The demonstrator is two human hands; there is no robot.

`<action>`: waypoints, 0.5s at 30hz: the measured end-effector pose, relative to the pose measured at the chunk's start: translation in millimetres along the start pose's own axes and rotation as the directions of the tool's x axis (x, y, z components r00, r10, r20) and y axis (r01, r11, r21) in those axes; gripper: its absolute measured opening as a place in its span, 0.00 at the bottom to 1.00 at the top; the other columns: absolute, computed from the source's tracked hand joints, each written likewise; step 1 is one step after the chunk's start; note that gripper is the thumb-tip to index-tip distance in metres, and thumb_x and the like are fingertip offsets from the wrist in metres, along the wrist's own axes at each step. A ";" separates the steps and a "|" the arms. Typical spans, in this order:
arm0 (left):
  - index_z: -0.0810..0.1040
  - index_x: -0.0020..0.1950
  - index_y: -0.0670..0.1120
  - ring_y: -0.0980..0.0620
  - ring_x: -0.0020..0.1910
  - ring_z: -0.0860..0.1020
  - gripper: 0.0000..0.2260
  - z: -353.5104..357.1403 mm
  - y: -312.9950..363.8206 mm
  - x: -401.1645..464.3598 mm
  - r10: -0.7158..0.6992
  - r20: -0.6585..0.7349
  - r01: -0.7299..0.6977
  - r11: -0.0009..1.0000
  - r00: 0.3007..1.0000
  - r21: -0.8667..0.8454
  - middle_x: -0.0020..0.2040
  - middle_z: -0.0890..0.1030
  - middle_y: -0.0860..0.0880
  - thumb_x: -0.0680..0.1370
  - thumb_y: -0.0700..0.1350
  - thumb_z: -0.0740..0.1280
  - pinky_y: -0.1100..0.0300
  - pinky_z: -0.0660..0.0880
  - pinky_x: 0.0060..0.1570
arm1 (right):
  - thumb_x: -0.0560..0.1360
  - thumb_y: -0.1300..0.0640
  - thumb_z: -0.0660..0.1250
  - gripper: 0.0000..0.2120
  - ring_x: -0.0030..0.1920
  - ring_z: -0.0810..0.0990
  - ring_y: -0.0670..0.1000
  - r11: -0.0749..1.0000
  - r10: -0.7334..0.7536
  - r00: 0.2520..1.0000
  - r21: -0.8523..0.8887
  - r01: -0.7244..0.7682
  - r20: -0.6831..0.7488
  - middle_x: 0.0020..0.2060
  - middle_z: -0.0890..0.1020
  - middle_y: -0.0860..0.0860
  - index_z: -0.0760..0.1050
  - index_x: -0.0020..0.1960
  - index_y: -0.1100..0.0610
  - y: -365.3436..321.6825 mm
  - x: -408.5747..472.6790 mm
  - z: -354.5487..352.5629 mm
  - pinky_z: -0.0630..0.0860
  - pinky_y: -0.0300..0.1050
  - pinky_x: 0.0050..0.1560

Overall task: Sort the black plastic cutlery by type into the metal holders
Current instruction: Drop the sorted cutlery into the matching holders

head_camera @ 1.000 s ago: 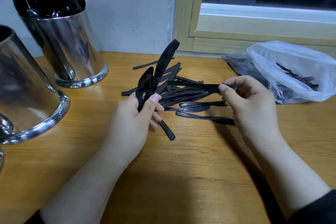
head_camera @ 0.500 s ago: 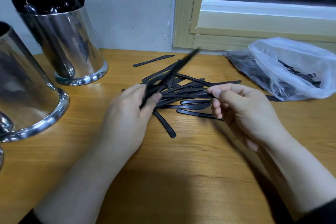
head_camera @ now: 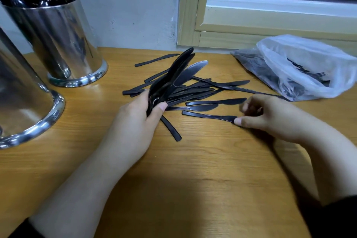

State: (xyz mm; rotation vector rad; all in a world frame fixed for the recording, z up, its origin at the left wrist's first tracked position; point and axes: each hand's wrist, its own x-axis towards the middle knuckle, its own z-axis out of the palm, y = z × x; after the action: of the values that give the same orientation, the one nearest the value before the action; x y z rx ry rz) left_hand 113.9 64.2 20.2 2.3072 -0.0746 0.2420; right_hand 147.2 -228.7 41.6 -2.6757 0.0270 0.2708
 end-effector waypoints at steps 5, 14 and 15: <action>0.76 0.51 0.56 0.68 0.40 0.75 0.04 -1.5 0.5 -1.5 0.011 -0.062 -0.015 0.998 0.998 -0.068 0.36 0.77 0.55 0.84 0.52 0.63 0.76 0.68 0.36 | 0.71 0.42 0.75 0.12 0.39 0.75 0.42 0.998 -0.048 0.999 -0.032 0.048 0.027 0.38 0.79 0.41 0.77 0.44 0.48 -2.8 3.8 3.8 0.73 0.53 0.55; 0.78 0.44 0.55 0.67 0.41 0.77 0.10 0.4 -1.1 -1.9 0.017 -0.139 -0.030 0.996 0.990 -0.089 0.38 0.81 0.63 0.82 0.54 0.62 0.75 0.68 0.37 | 0.73 0.55 0.76 0.06 0.33 0.74 0.43 0.907 -0.275 0.953 0.296 0.301 -0.125 0.35 0.83 0.50 0.79 0.42 0.53 -10.5 -7.7 -1.7 0.69 0.34 0.37; 0.80 0.47 0.55 0.69 0.43 0.77 0.10 0.3 -1.2 -1.6 0.019 -0.147 -0.033 0.995 0.989 -0.097 0.38 0.81 0.62 0.82 0.55 0.61 0.77 0.67 0.38 | 0.73 0.56 0.76 0.06 0.34 0.73 0.44 0.878 -0.313 0.939 0.335 0.342 -0.141 0.36 0.82 0.51 0.80 0.42 0.53 -14.5 -10.5 -2.3 0.69 0.35 0.38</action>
State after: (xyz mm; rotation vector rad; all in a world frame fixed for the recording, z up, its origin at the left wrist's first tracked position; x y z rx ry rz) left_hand 112.6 64.8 18.8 2.1844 -0.0417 0.4108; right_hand 138.2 -216.9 51.8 -2.2783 -0.3214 0.0383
